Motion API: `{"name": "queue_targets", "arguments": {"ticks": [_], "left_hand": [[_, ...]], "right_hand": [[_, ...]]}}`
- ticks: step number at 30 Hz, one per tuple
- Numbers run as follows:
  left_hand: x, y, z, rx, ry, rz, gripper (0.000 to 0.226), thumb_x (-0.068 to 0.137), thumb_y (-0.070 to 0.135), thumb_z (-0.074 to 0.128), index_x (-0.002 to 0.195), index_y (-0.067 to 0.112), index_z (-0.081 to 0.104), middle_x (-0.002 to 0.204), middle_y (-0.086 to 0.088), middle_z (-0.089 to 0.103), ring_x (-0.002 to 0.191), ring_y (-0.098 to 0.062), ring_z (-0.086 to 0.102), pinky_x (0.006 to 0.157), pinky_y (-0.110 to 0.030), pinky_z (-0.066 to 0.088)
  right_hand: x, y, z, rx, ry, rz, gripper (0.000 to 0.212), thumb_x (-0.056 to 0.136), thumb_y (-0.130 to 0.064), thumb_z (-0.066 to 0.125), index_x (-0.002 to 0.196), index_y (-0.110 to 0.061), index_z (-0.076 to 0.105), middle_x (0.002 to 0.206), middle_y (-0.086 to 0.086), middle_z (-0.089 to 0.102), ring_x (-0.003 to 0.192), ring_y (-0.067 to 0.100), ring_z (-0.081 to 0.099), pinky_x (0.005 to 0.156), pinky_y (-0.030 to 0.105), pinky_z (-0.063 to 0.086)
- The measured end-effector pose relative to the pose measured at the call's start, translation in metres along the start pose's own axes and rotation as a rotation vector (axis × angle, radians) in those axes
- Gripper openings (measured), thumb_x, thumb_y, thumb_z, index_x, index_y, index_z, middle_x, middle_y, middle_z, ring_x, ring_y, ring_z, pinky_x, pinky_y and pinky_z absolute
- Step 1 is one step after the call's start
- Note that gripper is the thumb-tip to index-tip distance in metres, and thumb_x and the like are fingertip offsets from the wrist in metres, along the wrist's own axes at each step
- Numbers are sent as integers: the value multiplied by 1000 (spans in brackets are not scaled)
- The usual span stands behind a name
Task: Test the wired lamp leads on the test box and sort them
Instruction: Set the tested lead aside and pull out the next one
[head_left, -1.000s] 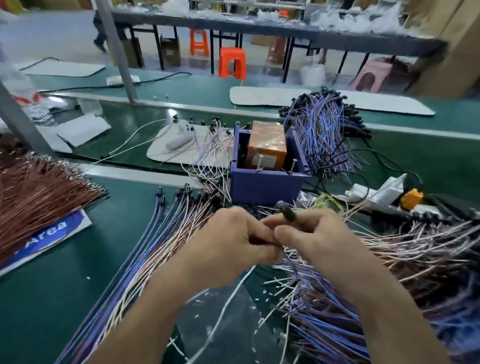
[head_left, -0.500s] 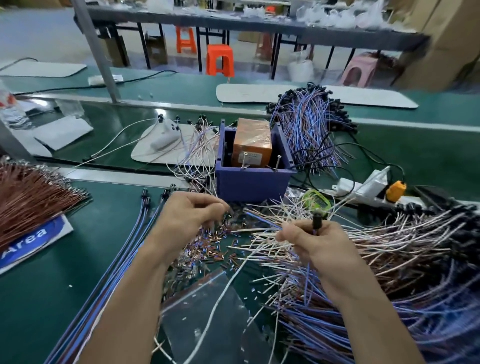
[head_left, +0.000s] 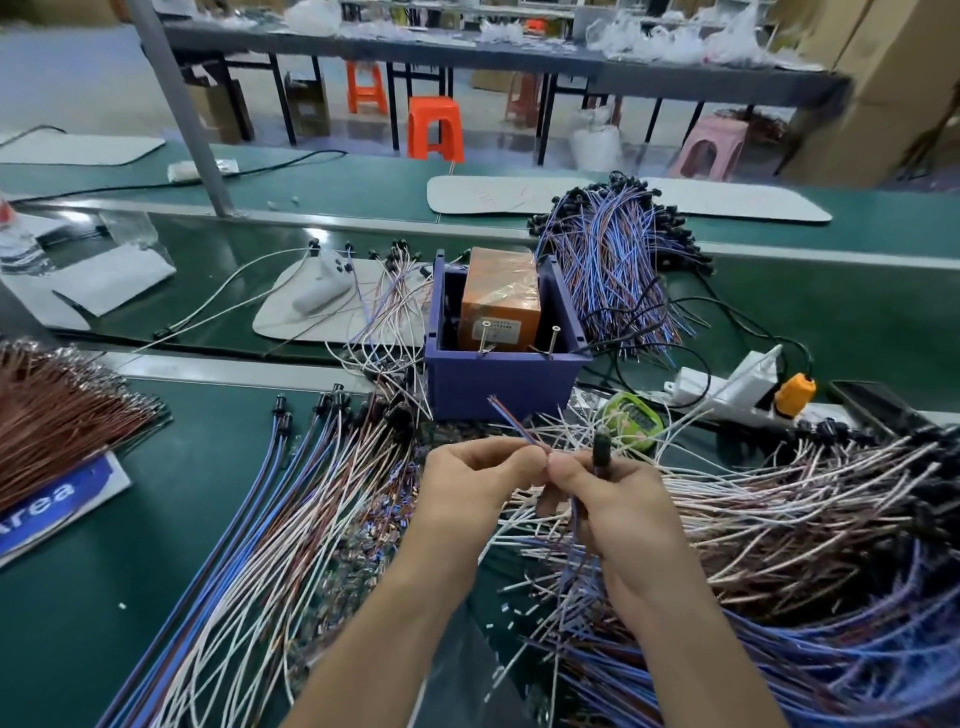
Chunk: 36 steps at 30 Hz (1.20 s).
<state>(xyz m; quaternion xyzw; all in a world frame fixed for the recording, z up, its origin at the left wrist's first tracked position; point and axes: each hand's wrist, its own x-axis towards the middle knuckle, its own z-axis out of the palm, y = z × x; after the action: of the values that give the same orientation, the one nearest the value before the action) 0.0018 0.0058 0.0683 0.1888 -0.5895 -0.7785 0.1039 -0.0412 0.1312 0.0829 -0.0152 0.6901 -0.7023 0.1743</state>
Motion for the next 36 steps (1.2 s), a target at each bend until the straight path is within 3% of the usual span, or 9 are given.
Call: {"name": "queue_targets", "arguments": {"ticks": [4,6,8,11,14,18,23,30,36], "left_hand": [[10,0,5,-47,237,15,23,92,5,72,73,15,82,76,-7,78,68,-13,71,64,-19,55],[21,6,0,-108,365,5,24,99,7,63,78,12,76,76,-8,78,66,-16,73,55,-16,52],[32,14,-7,-97,408,-13,19,103,10,55,88,11,67,70,-8,76,58,-20,72,48,-20,50],[43,18,-10,72,416,-1,22,101,13,59,81,12,71,56,-2,66,44,-18,58,50,-31,48],[47,18,-7,155,425,34,33,97,15,66,66,20,77,53,-1,64,43,-15,56,52,-34,48],[50,15,-4,191,411,73,34,95,18,69,66,33,77,53,-1,65,43,-13,55,47,-31,49],[52,13,-5,195,414,80,30,92,16,70,67,30,77,51,-4,65,42,-15,54,51,-35,50],[49,11,-7,214,418,76,30,92,17,70,67,32,77,51,-3,65,40,-13,54,44,-24,45],[48,15,-6,229,401,70,30,92,16,70,67,31,76,51,-4,65,41,-14,54,49,-31,49]], "right_hand": [[7,5,6,42,153,-29,29,98,-18,67,74,-27,82,72,10,76,39,-2,50,48,15,38],[16,8,7,120,284,-32,31,99,-21,65,71,-23,80,71,11,76,41,-2,50,59,24,33],[25,7,7,185,380,-23,36,100,-22,64,67,-13,77,66,11,73,40,0,49,61,27,31],[36,4,9,229,453,-8,32,98,-18,66,67,-11,74,61,9,70,44,3,50,60,28,33],[42,2,14,254,468,-12,26,97,-16,65,75,-6,73,56,6,67,46,4,53,63,28,36],[45,2,16,272,460,-7,22,98,-15,65,81,-3,73,55,7,65,43,2,50,62,26,35],[46,1,14,282,449,-8,22,98,-13,64,82,0,71,56,7,64,45,5,52,63,26,36],[47,5,13,275,440,2,25,98,-14,64,78,-2,72,56,6,64,49,5,53,63,24,35],[52,6,15,234,447,9,29,96,-13,66,69,-8,72,54,5,65,55,11,53,62,26,35]]}}
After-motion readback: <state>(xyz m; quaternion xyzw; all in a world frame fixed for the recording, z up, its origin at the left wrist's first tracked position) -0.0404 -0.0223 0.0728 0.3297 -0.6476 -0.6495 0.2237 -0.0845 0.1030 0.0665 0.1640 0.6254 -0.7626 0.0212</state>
